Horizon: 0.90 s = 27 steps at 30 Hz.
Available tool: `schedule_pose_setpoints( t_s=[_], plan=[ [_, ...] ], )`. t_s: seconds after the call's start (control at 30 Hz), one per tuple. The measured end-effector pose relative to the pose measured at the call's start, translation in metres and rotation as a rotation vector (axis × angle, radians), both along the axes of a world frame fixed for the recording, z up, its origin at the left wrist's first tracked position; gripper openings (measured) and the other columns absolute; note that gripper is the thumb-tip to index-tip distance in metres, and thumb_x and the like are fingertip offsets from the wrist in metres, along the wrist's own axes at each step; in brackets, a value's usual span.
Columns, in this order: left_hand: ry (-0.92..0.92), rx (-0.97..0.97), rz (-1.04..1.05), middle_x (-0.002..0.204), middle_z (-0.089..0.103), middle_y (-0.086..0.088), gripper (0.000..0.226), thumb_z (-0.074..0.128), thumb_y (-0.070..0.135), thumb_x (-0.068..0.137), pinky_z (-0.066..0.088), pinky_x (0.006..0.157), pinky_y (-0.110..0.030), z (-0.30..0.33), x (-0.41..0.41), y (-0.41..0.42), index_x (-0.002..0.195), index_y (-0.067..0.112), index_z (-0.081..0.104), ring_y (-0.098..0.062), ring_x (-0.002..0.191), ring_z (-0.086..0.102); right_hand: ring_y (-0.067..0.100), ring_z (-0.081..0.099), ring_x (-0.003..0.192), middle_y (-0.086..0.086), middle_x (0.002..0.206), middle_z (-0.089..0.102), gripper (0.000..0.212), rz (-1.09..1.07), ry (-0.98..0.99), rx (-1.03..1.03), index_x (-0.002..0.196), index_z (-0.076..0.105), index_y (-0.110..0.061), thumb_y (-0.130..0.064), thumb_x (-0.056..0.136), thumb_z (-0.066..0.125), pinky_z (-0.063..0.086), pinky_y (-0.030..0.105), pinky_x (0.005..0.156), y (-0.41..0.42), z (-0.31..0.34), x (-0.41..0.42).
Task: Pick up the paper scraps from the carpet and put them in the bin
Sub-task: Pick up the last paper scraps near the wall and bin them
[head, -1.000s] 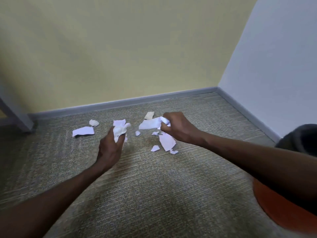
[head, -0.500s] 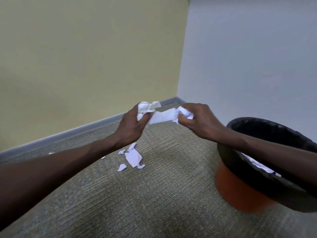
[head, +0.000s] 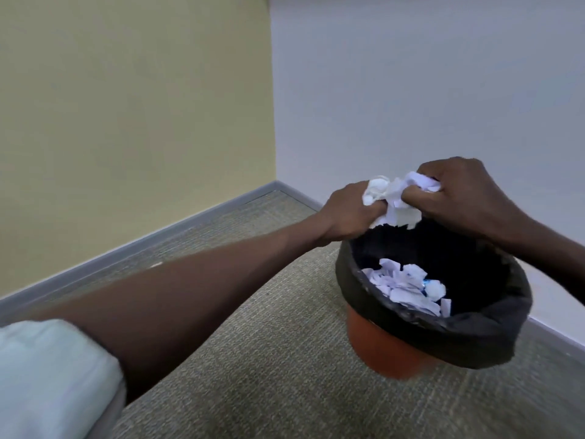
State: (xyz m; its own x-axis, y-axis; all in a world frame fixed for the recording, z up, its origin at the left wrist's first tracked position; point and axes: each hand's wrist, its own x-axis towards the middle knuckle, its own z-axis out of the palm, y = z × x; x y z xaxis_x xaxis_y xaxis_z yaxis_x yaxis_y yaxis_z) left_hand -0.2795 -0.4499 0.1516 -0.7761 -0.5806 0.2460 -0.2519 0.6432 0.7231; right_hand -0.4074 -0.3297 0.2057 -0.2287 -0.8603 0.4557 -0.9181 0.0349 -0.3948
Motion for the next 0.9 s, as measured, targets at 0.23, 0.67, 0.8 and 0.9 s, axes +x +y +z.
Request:
schedule_pose_setpoints(
  t_s=[0.23,0.67,0.8,0.9],
  plan=[
    [-0.354,0.366,0.016,0.104,0.07,-0.015,0.051,0.083,0.04,0.069,0.061,0.074,-0.042,-0.005,-0.063,0.016,0.103,0.006,0.065,-0.029,0.089,0.07,0.025,0.05,0.068,0.01,0.074,0.058,0.047,-0.174,0.014,0.647,0.075,0.059,-0.001,-0.046,0.084,0.065,0.034,0.031,0.059,-0.003,-0.004,-0.054],
    [-0.067,0.384,0.038,0.088,0.072,-0.025,0.021,0.069,0.002,0.087,0.06,0.061,-0.034,0.021,-0.026,-0.006,0.106,-0.005,0.063,-0.024,0.064,0.068,0.021,0.07,0.064,0.005,0.068,0.072,0.015,-0.195,0.1,0.353,0.077,0.074,-0.013,-0.006,0.079,0.061,0.057,0.031,0.07,-0.024,-0.003,-0.036],
    [-0.024,0.256,0.108,0.08,0.075,-0.015,0.022,0.066,0.021,0.093,0.058,0.055,-0.03,0.038,0.026,-0.03,0.094,-0.001,0.07,-0.018,0.053,0.064,0.021,0.062,0.074,-0.001,0.069,0.068,0.014,-0.145,0.208,0.328,0.072,0.073,-0.016,-0.024,0.082,0.067,0.047,0.029,0.066,-0.038,-0.007,-0.008],
    [-0.042,0.231,0.118,0.085,0.075,-0.015,0.023,0.057,0.022,0.098,0.054,0.056,-0.03,0.044,0.076,-0.055,0.098,0.003,0.069,-0.02,0.058,0.065,0.021,0.063,0.077,0.001,0.074,0.07,0.017,-0.078,0.236,0.37,0.075,0.073,-0.011,-0.023,0.084,0.067,0.05,0.031,0.069,-0.053,-0.007,0.024]
  ],
)
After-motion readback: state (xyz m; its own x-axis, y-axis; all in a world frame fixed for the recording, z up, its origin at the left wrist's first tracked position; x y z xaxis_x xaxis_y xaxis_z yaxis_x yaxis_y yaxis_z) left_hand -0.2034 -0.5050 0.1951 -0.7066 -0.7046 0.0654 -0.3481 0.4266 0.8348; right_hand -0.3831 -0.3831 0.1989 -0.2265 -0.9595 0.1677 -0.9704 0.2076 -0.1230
